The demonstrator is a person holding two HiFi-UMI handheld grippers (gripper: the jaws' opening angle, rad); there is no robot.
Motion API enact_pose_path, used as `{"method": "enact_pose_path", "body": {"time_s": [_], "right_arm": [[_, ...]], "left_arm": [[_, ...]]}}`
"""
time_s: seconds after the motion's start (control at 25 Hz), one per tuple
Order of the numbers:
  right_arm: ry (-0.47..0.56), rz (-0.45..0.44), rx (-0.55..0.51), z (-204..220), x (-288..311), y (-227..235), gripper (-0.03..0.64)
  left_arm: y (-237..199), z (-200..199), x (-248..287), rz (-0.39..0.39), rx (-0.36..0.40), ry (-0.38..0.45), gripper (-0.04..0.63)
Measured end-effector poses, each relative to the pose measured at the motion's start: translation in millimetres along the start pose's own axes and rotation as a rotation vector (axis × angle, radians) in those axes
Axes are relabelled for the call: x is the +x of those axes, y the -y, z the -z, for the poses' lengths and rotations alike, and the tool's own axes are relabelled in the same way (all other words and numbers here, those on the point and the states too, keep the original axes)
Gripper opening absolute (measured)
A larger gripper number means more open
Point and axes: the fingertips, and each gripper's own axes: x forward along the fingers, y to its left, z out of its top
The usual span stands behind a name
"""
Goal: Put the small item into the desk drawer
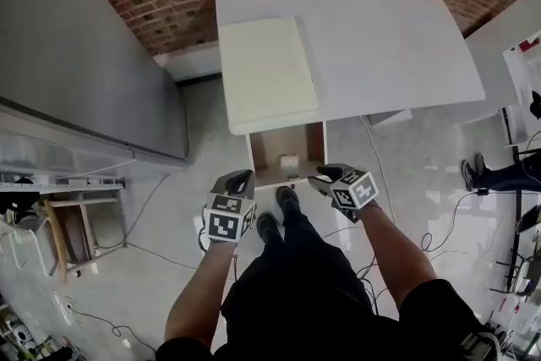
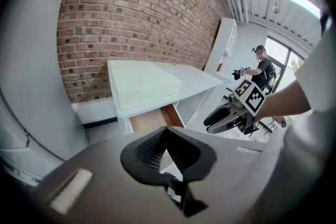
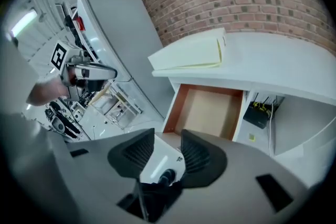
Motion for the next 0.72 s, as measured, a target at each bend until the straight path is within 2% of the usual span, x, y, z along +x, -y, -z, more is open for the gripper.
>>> {"method": "enact_pose_path", "body": {"time_s": [0.08, 0.2, 0.44, 0.6, 0.72], "right_arm": [[0.034, 0.013, 0.018, -6.6, -13.3, -11.8, 0.160], [0.062, 0.023, 0.031, -11.5, -27.2, -26.7, 0.149], [0.037, -0.002, -0.034, -13.9, -46.1, -58.2, 0.137], [0.110, -0.020, -0.004, -34.1, -62.2, -76.7, 0.132], [0.136, -0.028, -0.022, -47.2, -71.5, -85.3, 0.126]], "left_arm": [[2.5, -3.2, -11.0, 0.002, 0.012, 0.016, 0.012], [2.2, -3.5, -20.8, -0.003, -0.028, 0.049, 0.012], [18.0, 4.7, -34.7, 0.014, -0.082, 0.090, 0.012], [18.2, 7.5, -54.3, 0.004, -0.097, 0.110, 0.012], [12.8, 6.2, -65.3, -0.014, -0.106, 0.117, 0.012]]}}
